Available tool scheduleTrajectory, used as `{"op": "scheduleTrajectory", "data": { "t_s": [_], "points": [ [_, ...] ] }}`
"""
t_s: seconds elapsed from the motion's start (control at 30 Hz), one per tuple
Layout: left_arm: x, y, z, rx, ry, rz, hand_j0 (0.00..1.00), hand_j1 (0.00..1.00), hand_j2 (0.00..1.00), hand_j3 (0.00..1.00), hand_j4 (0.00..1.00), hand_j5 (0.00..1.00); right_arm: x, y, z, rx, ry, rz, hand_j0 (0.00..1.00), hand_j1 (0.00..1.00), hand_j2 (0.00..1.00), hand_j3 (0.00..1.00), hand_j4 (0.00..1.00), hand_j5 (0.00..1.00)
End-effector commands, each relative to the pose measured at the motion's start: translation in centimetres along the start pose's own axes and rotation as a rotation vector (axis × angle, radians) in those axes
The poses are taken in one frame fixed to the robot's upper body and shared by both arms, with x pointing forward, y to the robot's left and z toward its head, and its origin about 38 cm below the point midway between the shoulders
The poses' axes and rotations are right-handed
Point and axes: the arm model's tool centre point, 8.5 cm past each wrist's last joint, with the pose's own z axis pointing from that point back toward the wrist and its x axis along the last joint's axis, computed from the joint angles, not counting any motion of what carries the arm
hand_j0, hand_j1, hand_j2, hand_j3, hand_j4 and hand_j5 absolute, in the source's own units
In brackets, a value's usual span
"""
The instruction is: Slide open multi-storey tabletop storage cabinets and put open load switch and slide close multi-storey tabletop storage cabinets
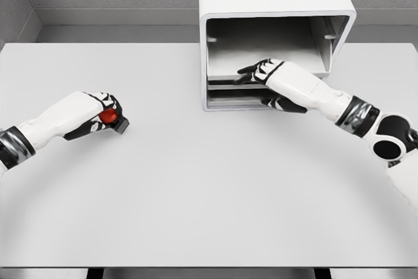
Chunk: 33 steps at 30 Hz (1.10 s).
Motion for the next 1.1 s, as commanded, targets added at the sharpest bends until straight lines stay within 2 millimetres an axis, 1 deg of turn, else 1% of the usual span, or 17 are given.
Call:
{"op": "scheduleTrajectory", "data": {
  "t_s": [0.0, 0.1, 0.2, 0.3, 0.33, 0.5, 0.53, 0.6, 0.77, 0.87, 1.03, 1.07],
  "points": [
    [0.3, 0.5, 0.0, 0.022, -0.015, 0.008, 0.36, 0.36, 0.36, 0.36, 0.36, 0.36, 0.0, -1.0, 0.6, -0.018, 0.002, 0.019, 0.77, 0.77, 0.77, 0.77, 0.77, 0.77],
    [0.7, 0.7, 0.1, 0.035, -0.030, 0.012, 0.36, 0.36, 0.36, 0.36, 0.36, 0.36, 0.5, -0.9, 0.8, -0.015, -0.006, 0.022, 0.77, 0.77, 0.77, 0.77, 0.77, 0.77],
    [0.9, 0.8, 0.2, 0.046, -0.042, 0.027, 0.36, 0.36, 0.36, 0.36, 0.36, 0.36, 0.5, -1.0, 1.7, -0.027, 0.008, 0.024, 0.77, 0.77, 0.77, 0.77, 0.77, 0.77],
    [1.2, 0.9, 0.3, 0.055, -0.053, 0.032, 0.36, 0.36, 0.36, 0.36, 0.36, 0.36, 0.5, -0.9, 2.0, -0.022, 0.010, 0.023, 0.77, 0.77, 0.77, 0.77, 0.77, 0.77],
    [1.2, 1.0, 0.4, 0.061, -0.059, 0.039, 0.36, 0.36, 0.36, 0.36, 0.36, 0.36, 1.0, -0.9, 2.1, -0.020, -0.001, 0.030, 0.77, 0.77, 0.77, 0.77, 0.77, 0.77],
    [1.5, 1.1, 0.5, 0.072, -0.073, 0.047, 0.36, 0.36, 0.36, 0.36, 0.36, 0.36, 1.3, -0.5, 2.4, -0.013, -0.004, 0.025, 0.77, 0.77, 0.77, 0.77, 0.77, 0.77],
    [1.8, 1.2, 0.6, 0.074, -0.078, 0.043, 0.36, 0.36, 0.36, 0.36, 0.36, 0.36, 1.5, -0.6, 2.4, -0.013, -0.010, 0.028, 0.77, 0.77, 0.77, 0.77, 0.77, 0.77],
    [2.0, 1.2, 0.7, 0.082, -0.088, 0.056, 0.36, 0.36, 0.36, 0.36, 0.36, 0.36, 1.7, -0.9, 3.3, -0.031, 0.001, 0.034, 0.77, 0.77, 0.77, 0.77, 0.77, 0.77],
    [2.5, 1.6, 0.7, 0.096, -0.103, 0.052, 0.36, 0.36, 0.36, 0.36, 0.36, 0.36, 1.9, -0.9, 3.8, -0.023, 0.001, 0.039, 0.77, 0.77, 0.77, 0.77, 0.77, 0.77],
    [2.7, 1.7, 0.7, 0.105, -0.113, 0.058, 0.36, 0.36, 0.36, 0.36, 0.36, 0.36, 2.1, -1.4, 4.3, -0.040, 0.007, 0.049, 0.77, 0.77, 0.77, 0.77, 0.77, 0.77],
    [2.9, 1.8, 0.7, 0.110, -0.118, 0.057, 0.36, 0.36, 0.36, 0.36, 0.36, 0.36, 2.3, -0.6, 4.6, -0.031, 0.010, 0.033, 0.77, 0.77, 0.77, 0.77, 0.77, 0.77],
    [3.1, 1.8, 0.9, 0.116, -0.125, 0.062, 0.36, 0.36, 0.36, 0.36, 0.36, 0.36, 2.6, -0.6, 4.6, -0.032, 0.003, 0.033, 0.77, 0.77, 0.77, 0.77, 0.77, 0.77]
  ]
}}
